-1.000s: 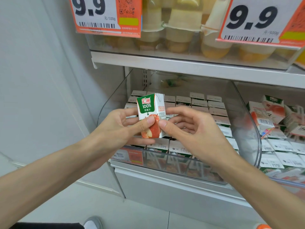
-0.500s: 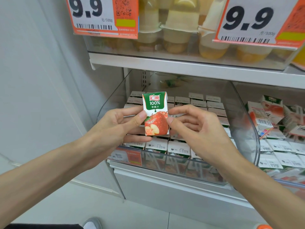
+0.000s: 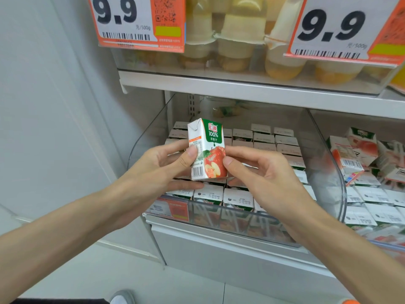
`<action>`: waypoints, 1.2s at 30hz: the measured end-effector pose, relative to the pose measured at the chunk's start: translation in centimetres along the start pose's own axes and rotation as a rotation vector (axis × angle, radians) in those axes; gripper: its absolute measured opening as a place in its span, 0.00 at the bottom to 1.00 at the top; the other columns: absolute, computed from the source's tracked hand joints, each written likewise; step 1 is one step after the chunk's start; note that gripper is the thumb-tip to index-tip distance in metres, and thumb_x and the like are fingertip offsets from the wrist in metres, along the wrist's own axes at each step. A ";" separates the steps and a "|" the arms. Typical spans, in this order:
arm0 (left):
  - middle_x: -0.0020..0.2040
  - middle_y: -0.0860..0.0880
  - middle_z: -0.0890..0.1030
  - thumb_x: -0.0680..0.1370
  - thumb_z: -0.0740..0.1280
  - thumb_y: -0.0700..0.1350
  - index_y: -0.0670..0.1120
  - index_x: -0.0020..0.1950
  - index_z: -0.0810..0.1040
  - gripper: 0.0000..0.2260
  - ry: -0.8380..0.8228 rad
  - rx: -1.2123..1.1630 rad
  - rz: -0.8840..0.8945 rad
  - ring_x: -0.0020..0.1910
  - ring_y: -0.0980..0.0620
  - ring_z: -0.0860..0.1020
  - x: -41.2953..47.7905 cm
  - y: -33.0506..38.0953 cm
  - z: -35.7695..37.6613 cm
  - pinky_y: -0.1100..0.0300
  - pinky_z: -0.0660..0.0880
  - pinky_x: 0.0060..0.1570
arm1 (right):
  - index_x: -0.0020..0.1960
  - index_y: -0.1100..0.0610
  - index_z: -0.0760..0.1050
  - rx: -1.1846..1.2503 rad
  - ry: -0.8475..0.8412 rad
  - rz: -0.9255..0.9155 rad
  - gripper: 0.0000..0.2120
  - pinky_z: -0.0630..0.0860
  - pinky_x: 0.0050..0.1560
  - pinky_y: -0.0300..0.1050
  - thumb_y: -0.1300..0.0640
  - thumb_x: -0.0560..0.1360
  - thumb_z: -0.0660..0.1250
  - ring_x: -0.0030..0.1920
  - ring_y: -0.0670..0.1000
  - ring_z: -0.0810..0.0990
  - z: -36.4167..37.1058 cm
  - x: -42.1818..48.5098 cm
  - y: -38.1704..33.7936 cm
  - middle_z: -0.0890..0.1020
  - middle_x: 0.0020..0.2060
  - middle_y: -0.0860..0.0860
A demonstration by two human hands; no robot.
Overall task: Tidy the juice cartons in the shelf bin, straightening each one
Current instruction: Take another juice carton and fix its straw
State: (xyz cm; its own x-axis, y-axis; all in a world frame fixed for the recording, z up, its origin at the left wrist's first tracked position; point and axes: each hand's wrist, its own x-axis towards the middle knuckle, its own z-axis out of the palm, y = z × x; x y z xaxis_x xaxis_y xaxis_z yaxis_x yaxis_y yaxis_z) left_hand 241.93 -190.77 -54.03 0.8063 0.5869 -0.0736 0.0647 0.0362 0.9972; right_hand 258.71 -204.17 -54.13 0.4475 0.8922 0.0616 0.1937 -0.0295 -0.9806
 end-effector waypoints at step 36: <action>0.55 0.41 0.88 0.79 0.65 0.59 0.44 0.64 0.84 0.23 0.030 -0.130 -0.161 0.54 0.40 0.88 -0.1 1.2 1.4 0.53 0.85 0.53 | 0.64 0.39 0.81 -0.034 -0.006 -0.037 0.14 0.82 0.54 0.39 0.48 0.79 0.72 0.52 0.43 0.87 -0.1 -0.1 -0.7 0.89 0.51 0.45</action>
State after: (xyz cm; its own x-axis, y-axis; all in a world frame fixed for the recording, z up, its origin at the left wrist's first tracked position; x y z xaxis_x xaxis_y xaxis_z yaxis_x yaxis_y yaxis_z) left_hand 242.69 -191.91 -52.85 0.7738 0.5888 -0.2337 0.1133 0.2344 0.9655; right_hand 258.67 -204.29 -53.44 0.4341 0.8956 0.0970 0.2399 -0.0112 -0.9707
